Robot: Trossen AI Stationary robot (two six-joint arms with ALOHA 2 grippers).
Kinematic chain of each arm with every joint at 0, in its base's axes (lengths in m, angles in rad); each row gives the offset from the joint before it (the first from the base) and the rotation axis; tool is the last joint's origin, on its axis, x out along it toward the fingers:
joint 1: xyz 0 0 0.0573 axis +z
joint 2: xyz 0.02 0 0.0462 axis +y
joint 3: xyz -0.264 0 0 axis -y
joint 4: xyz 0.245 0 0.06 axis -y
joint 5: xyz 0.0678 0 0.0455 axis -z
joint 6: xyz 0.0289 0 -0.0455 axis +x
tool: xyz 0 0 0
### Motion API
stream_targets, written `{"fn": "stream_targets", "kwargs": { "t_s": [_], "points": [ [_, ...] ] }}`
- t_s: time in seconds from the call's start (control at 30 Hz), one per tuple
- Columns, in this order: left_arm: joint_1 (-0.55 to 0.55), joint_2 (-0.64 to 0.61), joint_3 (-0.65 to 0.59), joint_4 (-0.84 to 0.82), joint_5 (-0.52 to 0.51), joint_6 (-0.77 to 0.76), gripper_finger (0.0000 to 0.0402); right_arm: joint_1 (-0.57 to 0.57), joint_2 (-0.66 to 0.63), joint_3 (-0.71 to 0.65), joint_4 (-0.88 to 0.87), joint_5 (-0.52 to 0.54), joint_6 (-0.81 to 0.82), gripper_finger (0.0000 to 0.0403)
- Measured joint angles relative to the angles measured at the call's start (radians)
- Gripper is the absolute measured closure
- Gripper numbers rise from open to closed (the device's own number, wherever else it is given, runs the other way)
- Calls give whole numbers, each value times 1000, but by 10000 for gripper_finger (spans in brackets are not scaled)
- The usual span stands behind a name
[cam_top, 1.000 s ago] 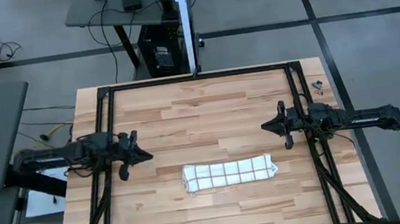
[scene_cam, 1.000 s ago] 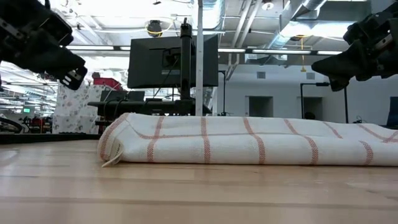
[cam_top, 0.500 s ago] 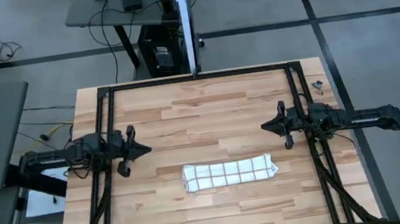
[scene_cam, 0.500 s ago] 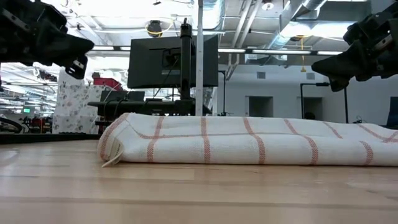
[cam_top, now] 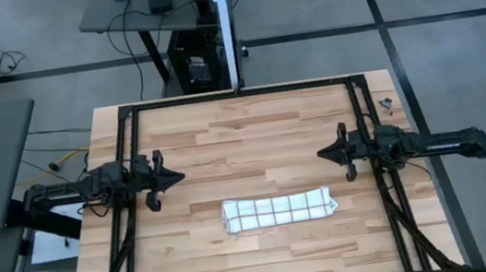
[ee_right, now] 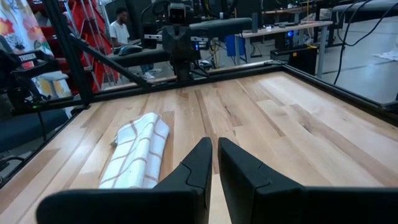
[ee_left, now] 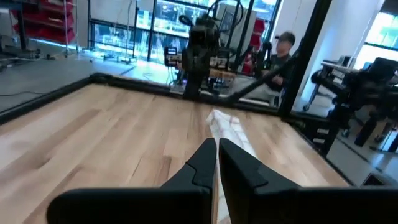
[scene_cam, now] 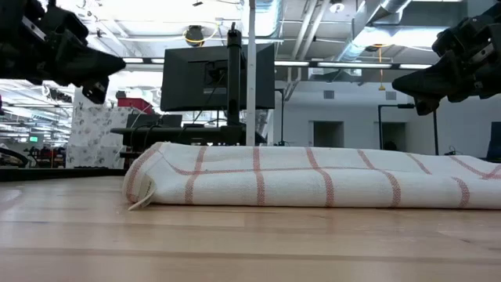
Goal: Roll towel
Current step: Return to Home Position
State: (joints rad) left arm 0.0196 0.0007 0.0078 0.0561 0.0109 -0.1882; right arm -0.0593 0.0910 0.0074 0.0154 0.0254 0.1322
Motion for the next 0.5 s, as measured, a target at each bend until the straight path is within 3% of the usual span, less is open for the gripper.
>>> {"fn": "stream_targets", "kwargs": {
  "t_s": [0.5],
  "points": [
    [0,11,0,-45,-5,0,398,0,0,0,3,0,0,381]
  ]
}}
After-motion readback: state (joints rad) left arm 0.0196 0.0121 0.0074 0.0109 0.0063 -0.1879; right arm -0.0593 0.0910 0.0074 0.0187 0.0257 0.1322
